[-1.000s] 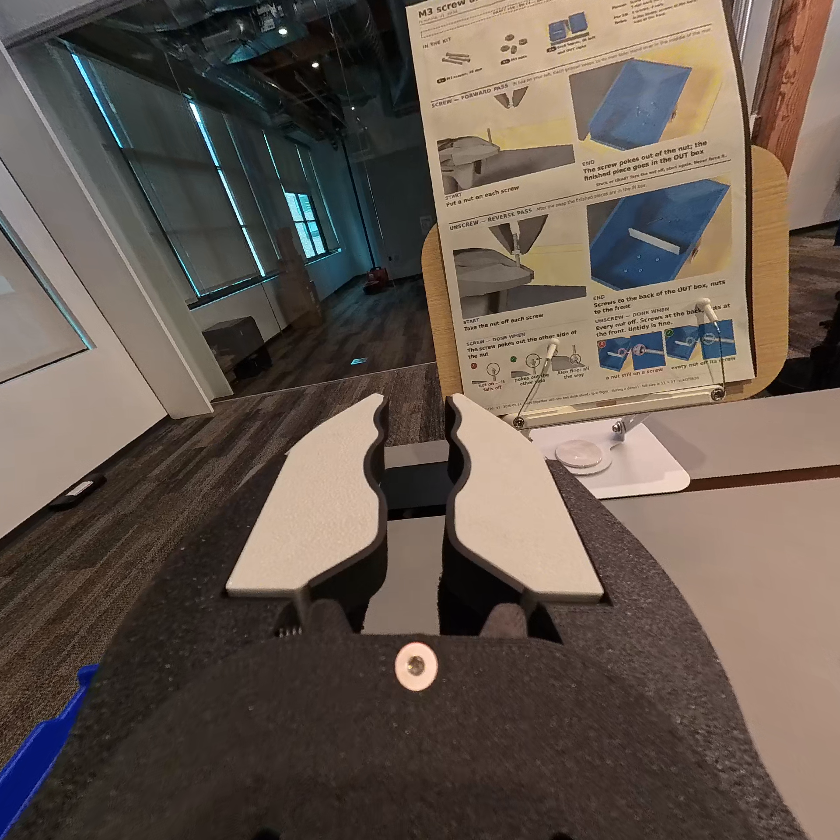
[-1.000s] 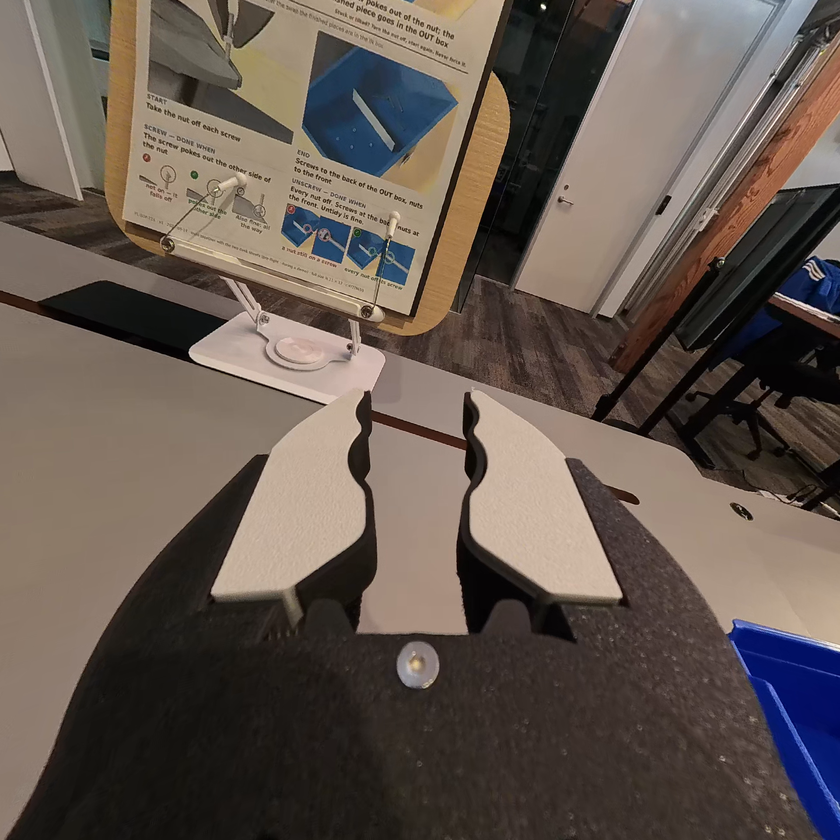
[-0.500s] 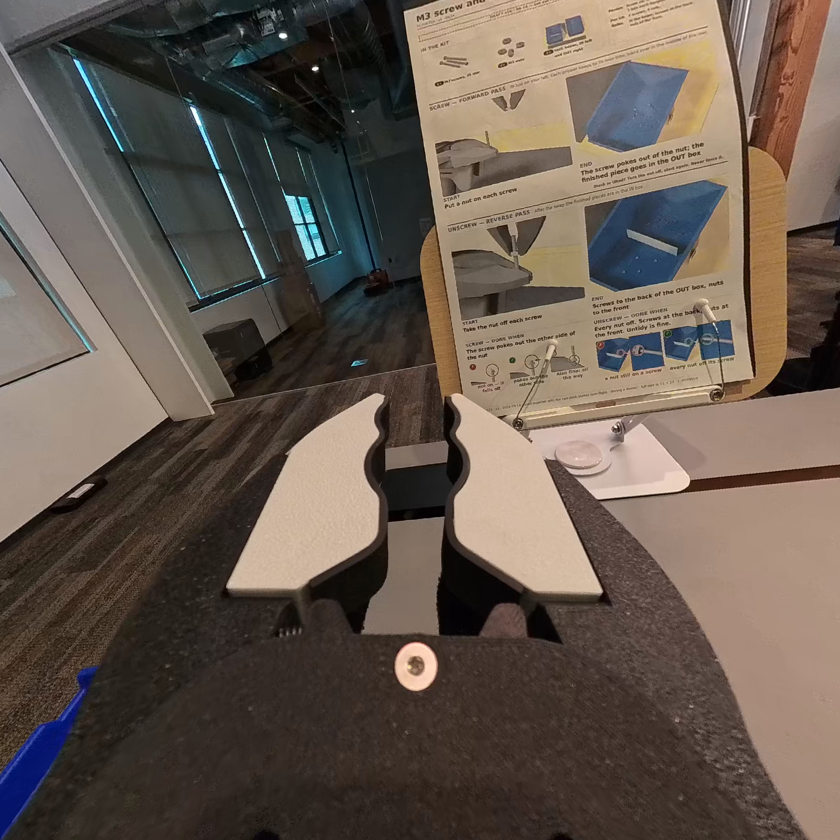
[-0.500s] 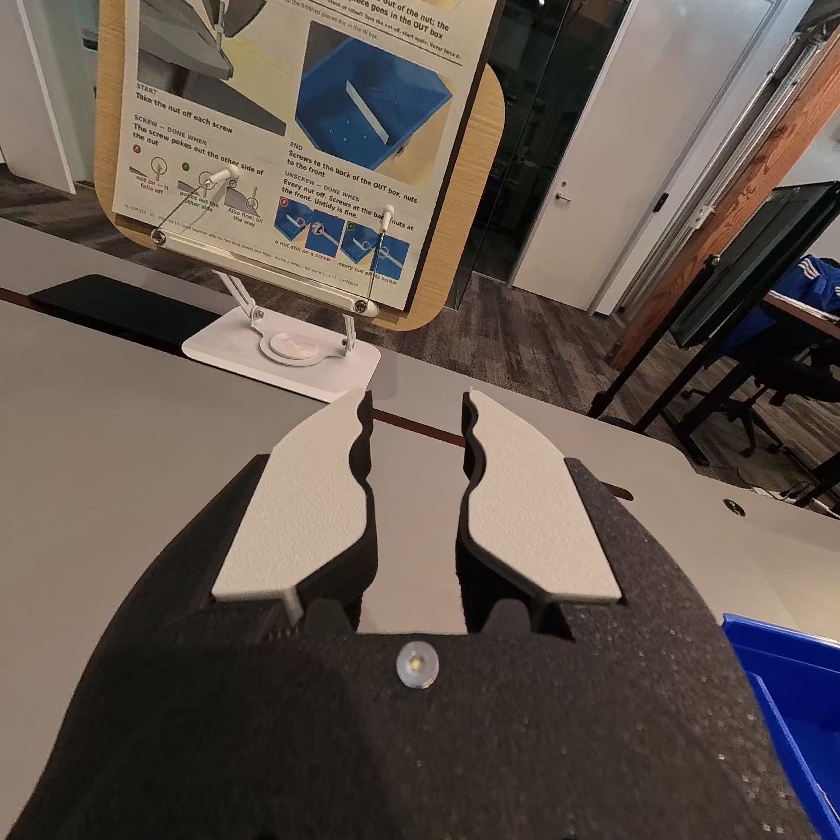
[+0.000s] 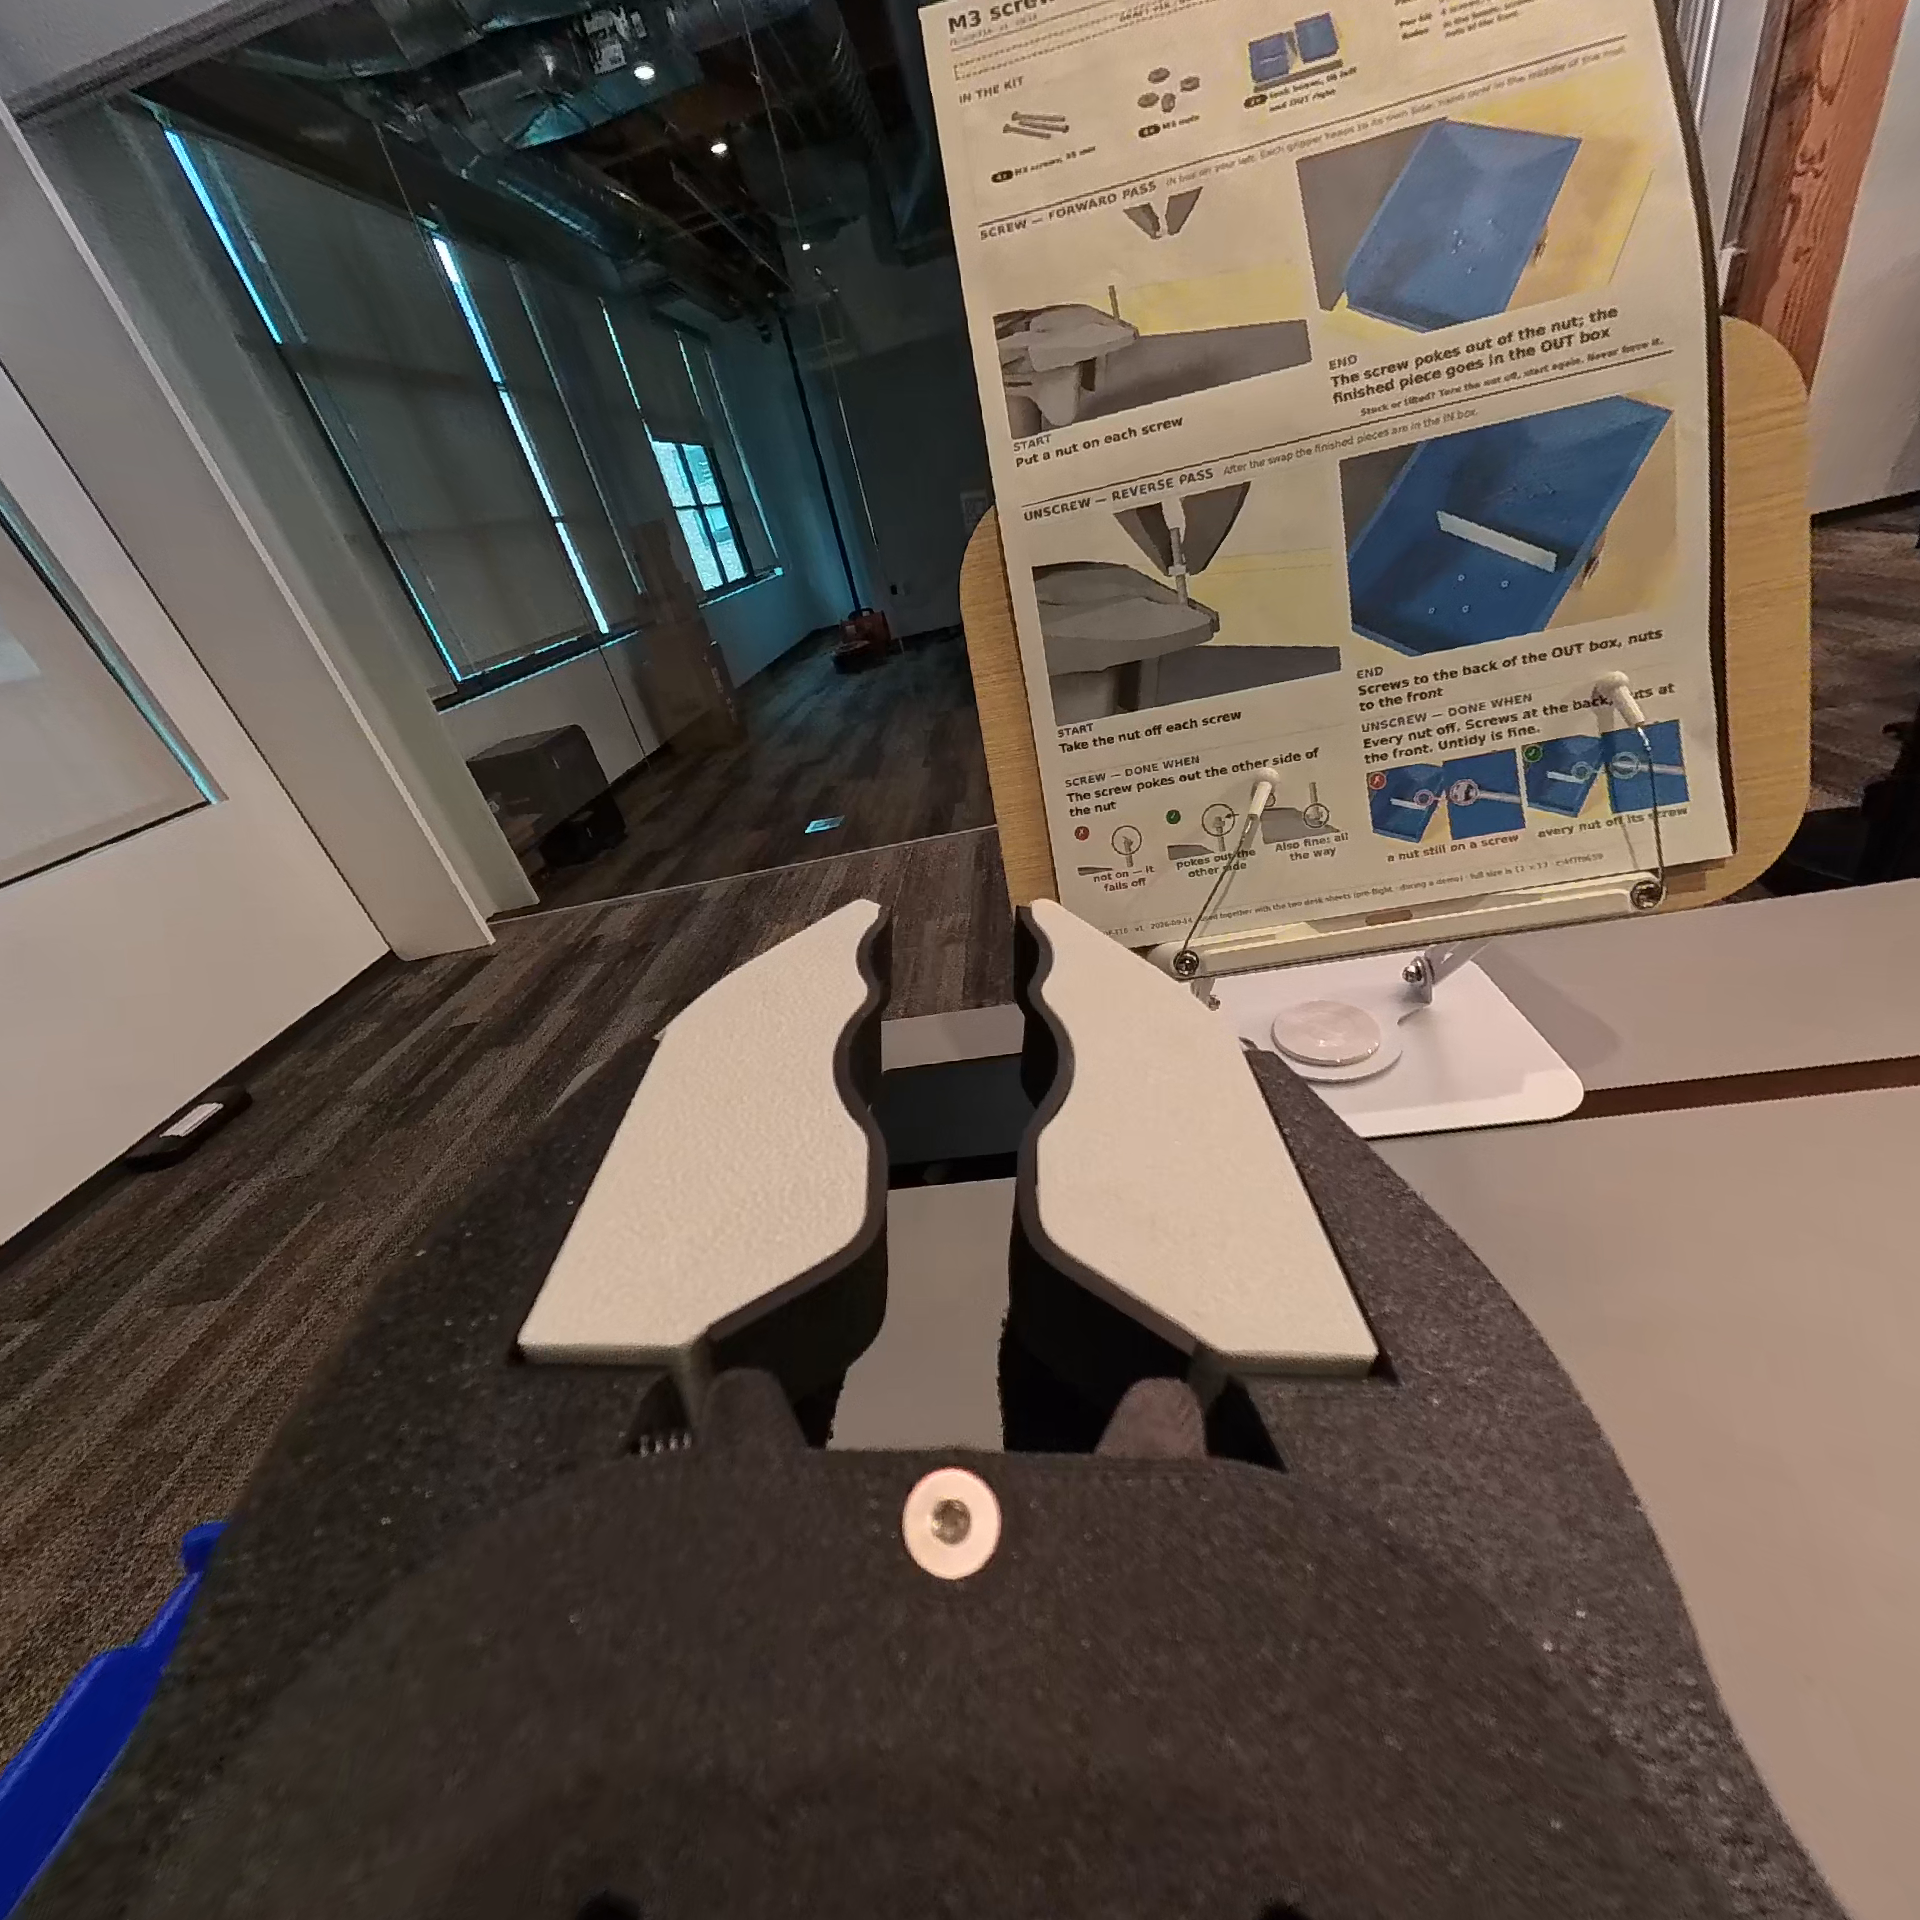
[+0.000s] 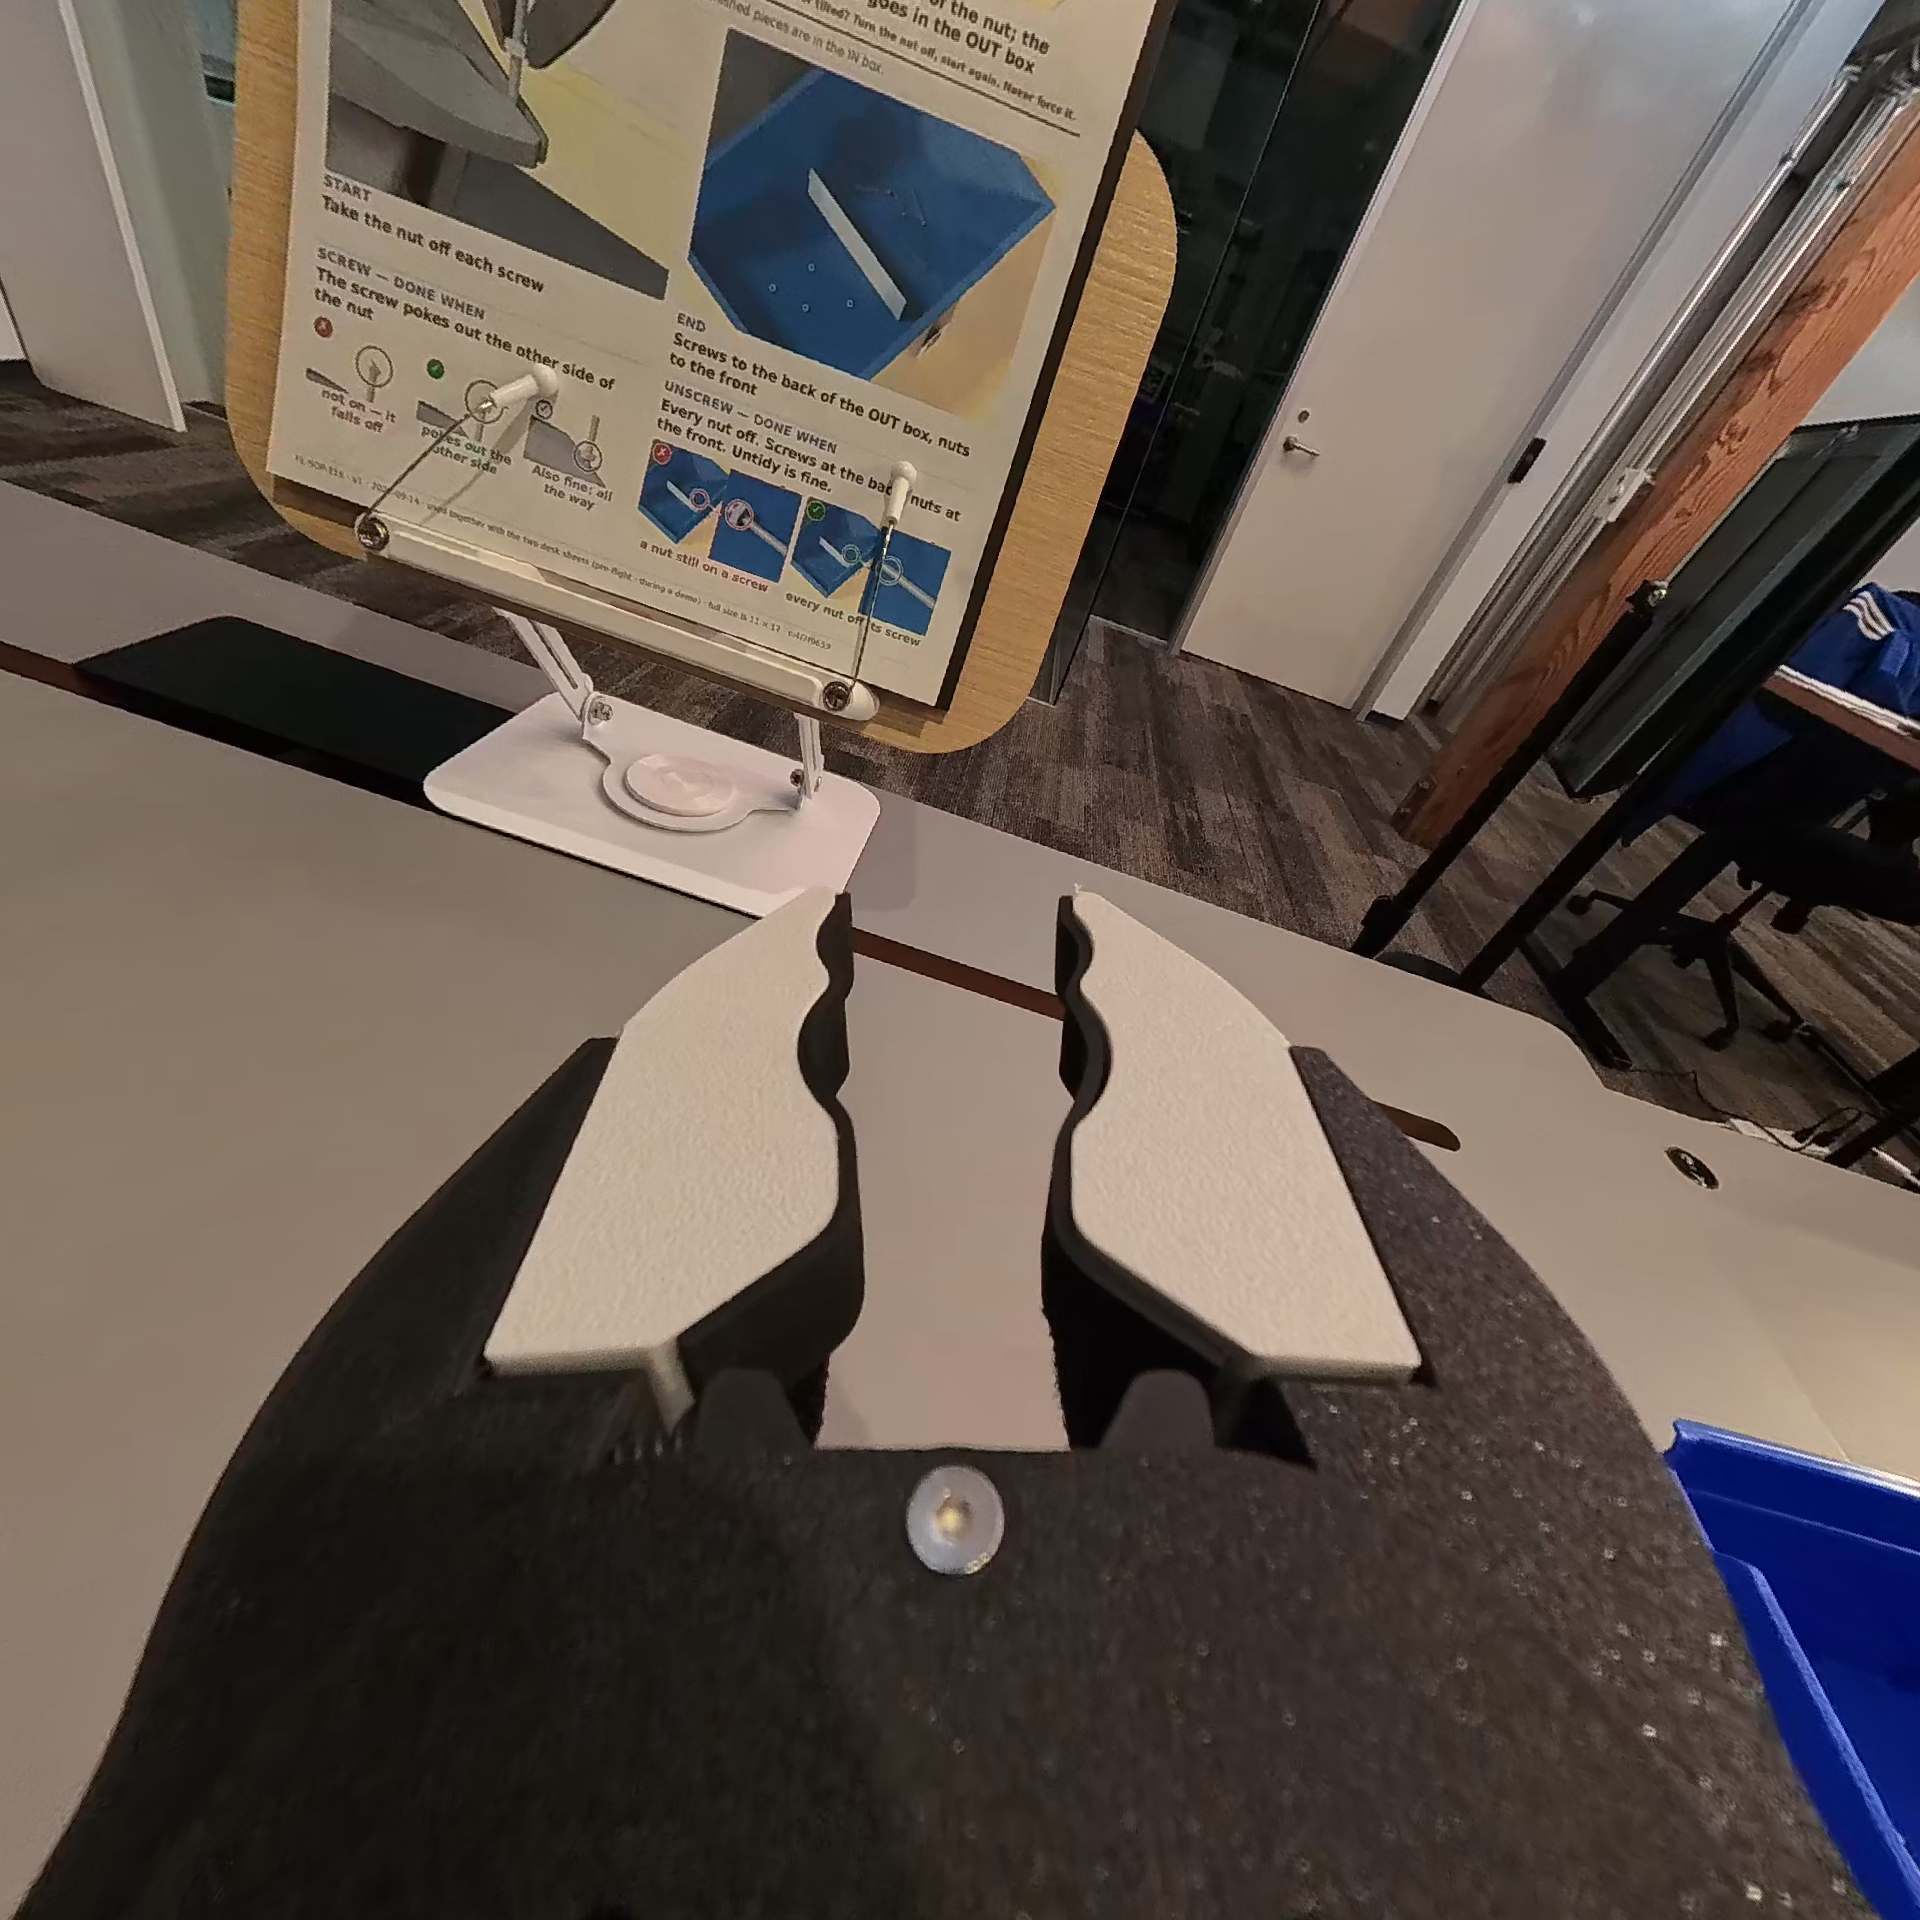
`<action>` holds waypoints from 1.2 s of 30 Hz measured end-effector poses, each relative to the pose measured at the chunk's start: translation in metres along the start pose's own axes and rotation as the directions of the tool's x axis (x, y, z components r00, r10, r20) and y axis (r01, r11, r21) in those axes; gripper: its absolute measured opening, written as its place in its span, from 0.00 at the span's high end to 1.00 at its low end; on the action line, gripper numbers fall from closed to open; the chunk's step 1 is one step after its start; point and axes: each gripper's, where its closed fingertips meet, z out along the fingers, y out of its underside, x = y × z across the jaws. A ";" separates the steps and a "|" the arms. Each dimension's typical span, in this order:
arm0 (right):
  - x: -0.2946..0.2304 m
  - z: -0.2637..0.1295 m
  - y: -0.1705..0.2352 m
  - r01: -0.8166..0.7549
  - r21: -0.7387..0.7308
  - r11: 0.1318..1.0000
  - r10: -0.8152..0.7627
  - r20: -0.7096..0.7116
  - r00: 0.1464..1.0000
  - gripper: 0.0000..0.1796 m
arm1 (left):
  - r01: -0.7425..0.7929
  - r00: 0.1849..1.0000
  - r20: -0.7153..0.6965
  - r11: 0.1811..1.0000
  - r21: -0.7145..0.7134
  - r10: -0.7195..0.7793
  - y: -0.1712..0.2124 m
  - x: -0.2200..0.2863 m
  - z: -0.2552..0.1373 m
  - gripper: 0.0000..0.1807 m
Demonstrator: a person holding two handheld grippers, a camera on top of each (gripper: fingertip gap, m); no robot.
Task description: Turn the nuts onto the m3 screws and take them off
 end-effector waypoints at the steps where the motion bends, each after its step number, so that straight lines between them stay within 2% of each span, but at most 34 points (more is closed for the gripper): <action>1: 0.000 0.000 0.000 0.002 -0.001 1.000 -0.002 0.000 1.000 0.80 | -0.002 1.000 0.001 1.000 0.000 0.002 0.000 0.000 0.000 0.88; 20: 0.003 0.006 -0.002 -0.035 -0.001 0.999 0.035 -0.034 0.999 0.79 | -0.083 0.996 0.038 0.996 -0.040 0.084 0.012 0.011 0.006 0.90; 26: 0.021 0.003 -0.003 -0.048 -0.007 0.999 0.047 -0.096 0.994 0.79 | -0.076 0.997 0.021 0.995 -0.067 0.077 0.020 0.019 0.010 0.90; 36: 0.057 -0.005 -0.021 -0.105 0.036 0.994 0.109 -0.173 0.979 0.81 | 0.016 0.995 -0.095 0.997 0.075 -0.009 -0.032 0.042 -0.039 0.89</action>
